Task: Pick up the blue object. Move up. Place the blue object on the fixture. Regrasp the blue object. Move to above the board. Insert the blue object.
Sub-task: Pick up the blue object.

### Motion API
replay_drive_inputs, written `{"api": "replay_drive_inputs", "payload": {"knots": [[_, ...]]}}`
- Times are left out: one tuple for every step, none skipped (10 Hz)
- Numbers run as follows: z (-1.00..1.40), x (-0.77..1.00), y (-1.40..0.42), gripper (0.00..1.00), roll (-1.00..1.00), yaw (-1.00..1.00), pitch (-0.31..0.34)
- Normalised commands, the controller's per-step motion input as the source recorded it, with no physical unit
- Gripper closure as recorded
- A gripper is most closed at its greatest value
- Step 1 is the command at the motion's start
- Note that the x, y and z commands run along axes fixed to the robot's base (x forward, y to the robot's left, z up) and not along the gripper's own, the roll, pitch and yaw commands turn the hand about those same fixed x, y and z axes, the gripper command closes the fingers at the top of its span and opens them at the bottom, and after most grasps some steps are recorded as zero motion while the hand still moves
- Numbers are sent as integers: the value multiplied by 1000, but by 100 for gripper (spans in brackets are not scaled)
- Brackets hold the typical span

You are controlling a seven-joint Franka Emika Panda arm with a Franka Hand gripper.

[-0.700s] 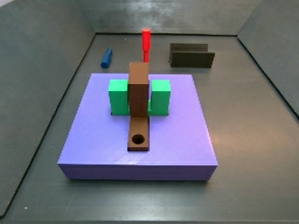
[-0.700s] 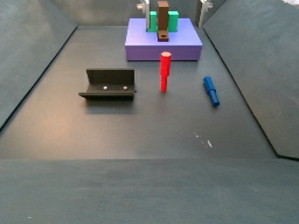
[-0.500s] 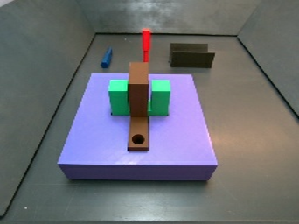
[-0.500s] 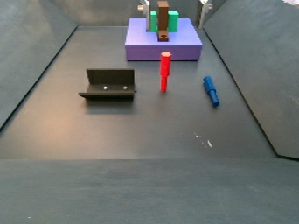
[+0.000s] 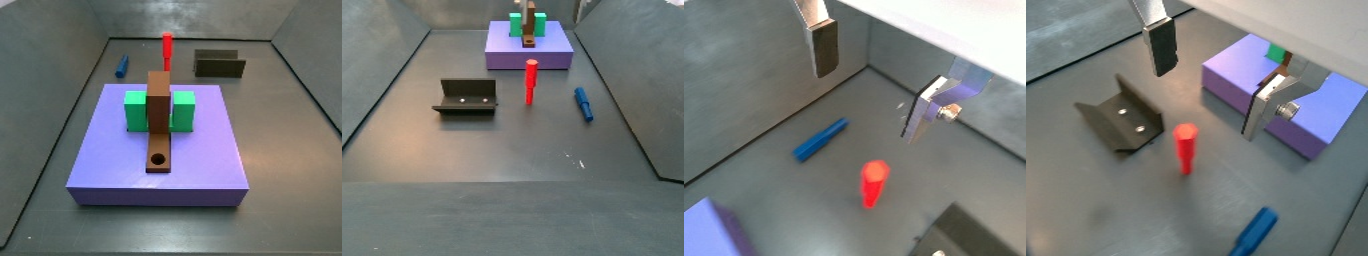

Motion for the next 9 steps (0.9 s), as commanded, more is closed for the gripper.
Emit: {"api": "replay_drive_inputs", "payload": {"knots": [[-351, -437, -351, 0, 0, 94, -256], [-471, -429, -260, 0, 0, 74, -230], [-540, -231, -71, 0, 17, 0, -89], [-603, -197, 0, 0, 61, -14, -37], [-549, -183, -34, 0, 69, -26, -27], [-551, -234, -37, 0, 96, -57, -27], [-543, -300, -37, 0, 76, -66, -43], [-494, -320, -43, 0, 36, -46, -50], [-429, -300, -37, 0, 0, -31, -51]]}}
